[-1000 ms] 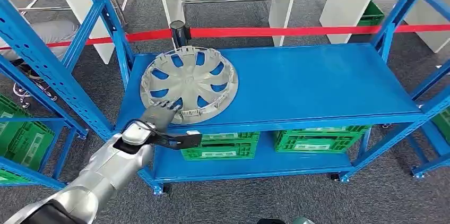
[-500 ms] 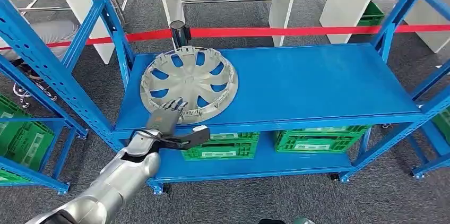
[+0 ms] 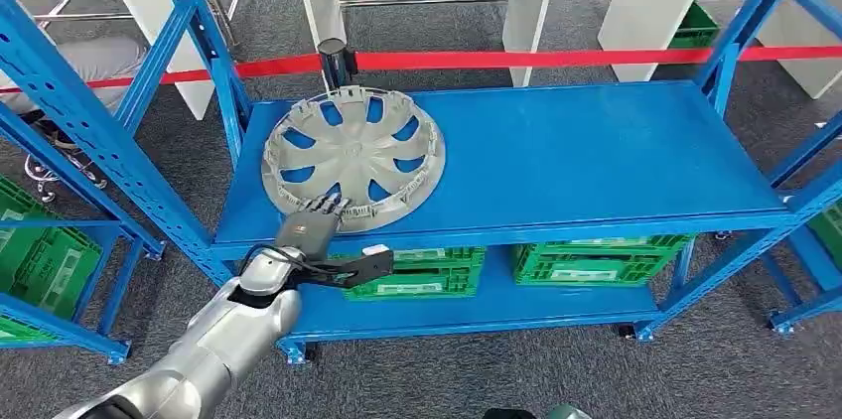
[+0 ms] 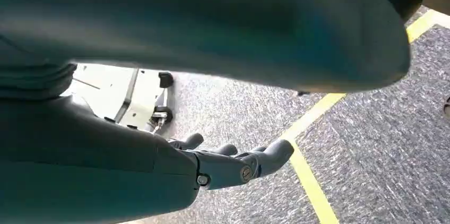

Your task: Take the parts from the cabinet and place them on the table.

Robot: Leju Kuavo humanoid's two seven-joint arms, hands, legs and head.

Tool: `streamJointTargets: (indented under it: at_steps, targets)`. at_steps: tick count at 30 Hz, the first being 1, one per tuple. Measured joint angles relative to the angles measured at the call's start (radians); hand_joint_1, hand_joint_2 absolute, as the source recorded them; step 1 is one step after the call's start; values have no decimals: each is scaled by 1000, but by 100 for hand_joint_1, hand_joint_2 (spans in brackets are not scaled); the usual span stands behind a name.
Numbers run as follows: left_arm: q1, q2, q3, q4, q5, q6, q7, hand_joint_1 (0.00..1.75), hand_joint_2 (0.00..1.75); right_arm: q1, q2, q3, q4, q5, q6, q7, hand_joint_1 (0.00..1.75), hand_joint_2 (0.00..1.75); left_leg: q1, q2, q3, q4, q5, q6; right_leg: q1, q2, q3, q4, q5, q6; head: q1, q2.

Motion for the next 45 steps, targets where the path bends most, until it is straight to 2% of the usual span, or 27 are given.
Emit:
streamJointTargets:
  at_steps: [6,7,8,9,23,35,40,41,42,43,45]
  targets:
    - [-1,0,-2,0,29,-23,-4,0,175,-4,0,0,0,0,0,-2,0,0,0,0,1,0,0,0,0,0,1,0,0,0,0,0]
    - [-1,0,-2,-1,39,-31,-11,0,0,-4,0,-1,0,1,0,-2,0,0,0,0,1,0,0,0,0,0,1,0,0,0,0,0]
    - [-2,0,-2,-1,46,-39,-20,0,0,-4,0,-2,0,2,0,-2,0,0,0,0,2,0,0,0,0,0,2,0,0,0,0,0]
    - [-3,0,-2,-1,55,-47,-30,0,175,-4,0,-4,0,2,0,-2,0,0,0,0,3,0,-1,1,0,0,3,0,-1,1,0,0]
    - [-5,-5,-1,-1,62,-91,-34,0,175,-4,0,-16,0,10,0,-3,0,0,0,0,11,0,-4,2,0,0,12,-1,-3,4,0,0]
    - [-4,-8,-1,-1,53,-96,-48,0,175,-5,0,-17,0,15,0,-14,0,0,-1,-1,13,0,-5,4,0,0,15,-2,-5,7,0,0]
    - [-3,-8,-1,-1,51,-85,-36,0,175,-6,0,-17,0,19,0,-12,0,0,-1,-1,13,0,-5,4,0,0,15,-2,-5,7,0,0]
    - [-2,-8,-1,-1,51,-81,-31,0,0,-6,0,-17,0,19,0,-12,0,0,-1,0,13,0,-5,4,0,0,15,-2,-5,7,0,0]
    - [-2,-8,-1,-1,51,-78,-32,0,0,-6,0,-17,0,20,0,-12,0,0,-1,0,13,0,-5,4,0,0,15,-2,-5,7,0,0]
    - [-2,-9,-1,-1,51,-77,-34,0,175,-6,0,-17,0,21,0,-12,0,0,-1,0,13,0,-5,4,0,0,15,-2,-5,7,0,0]
    - [0,-9,-1,-1,46,-70,-37,0,175,-7,0,-17,0,22,0,-12,0,0,-1,0,13,0,-5,4,0,0,15,-2,-5,7,0,0]
